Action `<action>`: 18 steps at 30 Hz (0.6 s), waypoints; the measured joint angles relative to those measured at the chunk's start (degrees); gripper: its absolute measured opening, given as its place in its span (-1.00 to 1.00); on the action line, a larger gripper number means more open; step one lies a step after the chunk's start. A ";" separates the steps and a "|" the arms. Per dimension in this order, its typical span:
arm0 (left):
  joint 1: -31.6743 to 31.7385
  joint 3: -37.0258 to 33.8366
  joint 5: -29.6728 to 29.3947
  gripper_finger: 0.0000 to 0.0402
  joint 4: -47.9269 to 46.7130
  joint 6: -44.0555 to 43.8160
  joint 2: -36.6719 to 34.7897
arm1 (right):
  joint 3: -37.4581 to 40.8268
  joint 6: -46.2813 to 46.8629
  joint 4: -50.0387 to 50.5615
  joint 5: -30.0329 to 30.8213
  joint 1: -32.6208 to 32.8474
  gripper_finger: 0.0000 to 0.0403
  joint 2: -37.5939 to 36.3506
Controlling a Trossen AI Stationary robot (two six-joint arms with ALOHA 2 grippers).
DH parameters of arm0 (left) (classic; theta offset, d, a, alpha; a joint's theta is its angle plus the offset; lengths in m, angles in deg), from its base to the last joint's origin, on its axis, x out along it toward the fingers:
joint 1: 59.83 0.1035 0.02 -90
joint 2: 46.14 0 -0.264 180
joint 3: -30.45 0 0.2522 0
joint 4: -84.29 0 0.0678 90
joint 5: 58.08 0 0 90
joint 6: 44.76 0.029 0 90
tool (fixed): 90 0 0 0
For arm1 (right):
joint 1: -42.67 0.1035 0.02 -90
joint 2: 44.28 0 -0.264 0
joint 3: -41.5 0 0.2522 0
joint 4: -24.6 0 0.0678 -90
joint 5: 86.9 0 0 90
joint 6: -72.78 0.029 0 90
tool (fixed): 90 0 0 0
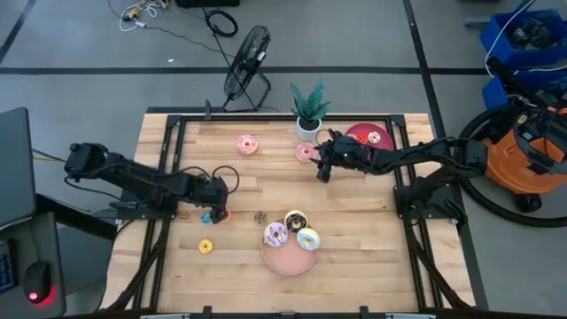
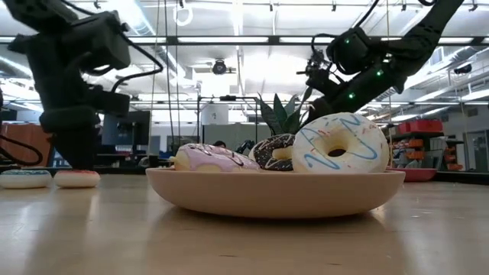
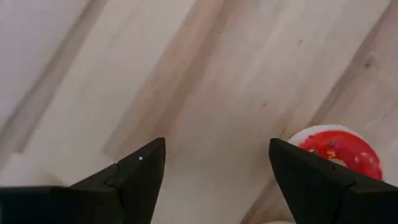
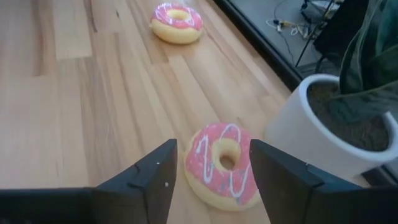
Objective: Pick & Place donuts
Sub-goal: Put the small red donut on the red plate
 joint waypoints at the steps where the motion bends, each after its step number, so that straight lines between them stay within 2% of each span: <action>1: -0.17 -0.89 0.03 0.44 1.92 -0.24 -0.02 | 0.00 0.19 0.48 0.00 0.10 0.04 0.00; 7: -0.09 -2.15 1.40 0.36 3.53 -0.53 -1.20 | 0.00 1.17 2.10 0.02 1.45 0.04 0.00; 13: -0.19 -2.18 1.10 0.31 3.60 -0.99 -7.87 | 0.00 1.17 2.80 0.06 3.25 0.04 0.00; 18: -3.97 -2.18 0.99 0.31 4.82 -1.29 -11.30 | 0.00 1.17 3.31 0.07 4.41 0.04 0.00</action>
